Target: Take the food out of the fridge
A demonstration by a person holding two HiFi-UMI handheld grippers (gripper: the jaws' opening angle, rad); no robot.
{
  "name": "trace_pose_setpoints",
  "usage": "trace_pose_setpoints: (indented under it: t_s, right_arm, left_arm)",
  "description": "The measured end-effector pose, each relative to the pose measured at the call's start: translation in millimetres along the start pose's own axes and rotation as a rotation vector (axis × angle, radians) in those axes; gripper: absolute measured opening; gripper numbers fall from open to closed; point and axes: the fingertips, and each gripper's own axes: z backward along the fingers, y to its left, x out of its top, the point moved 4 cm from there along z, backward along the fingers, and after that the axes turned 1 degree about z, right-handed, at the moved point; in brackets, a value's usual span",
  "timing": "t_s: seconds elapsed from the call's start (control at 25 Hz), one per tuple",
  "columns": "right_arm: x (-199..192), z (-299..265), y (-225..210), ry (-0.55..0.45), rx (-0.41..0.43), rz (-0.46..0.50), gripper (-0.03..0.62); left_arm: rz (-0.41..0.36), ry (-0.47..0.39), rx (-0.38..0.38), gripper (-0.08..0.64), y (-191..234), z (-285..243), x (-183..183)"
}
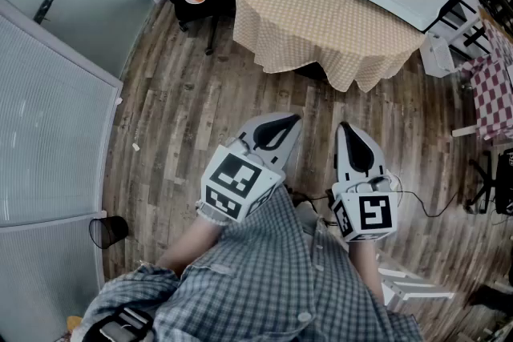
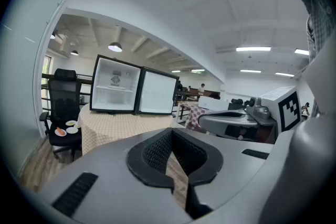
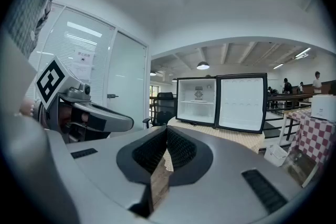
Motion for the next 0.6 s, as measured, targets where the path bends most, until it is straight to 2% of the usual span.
trace_pose_setpoints:
  t_s: [0.6]
  right_arm:
    - [0,-16,20,-0.009,-0.029,-0.012,0.009]
  left_arm:
    - [-0.012,-0.006,-0.014,0.006,23,13,-3]
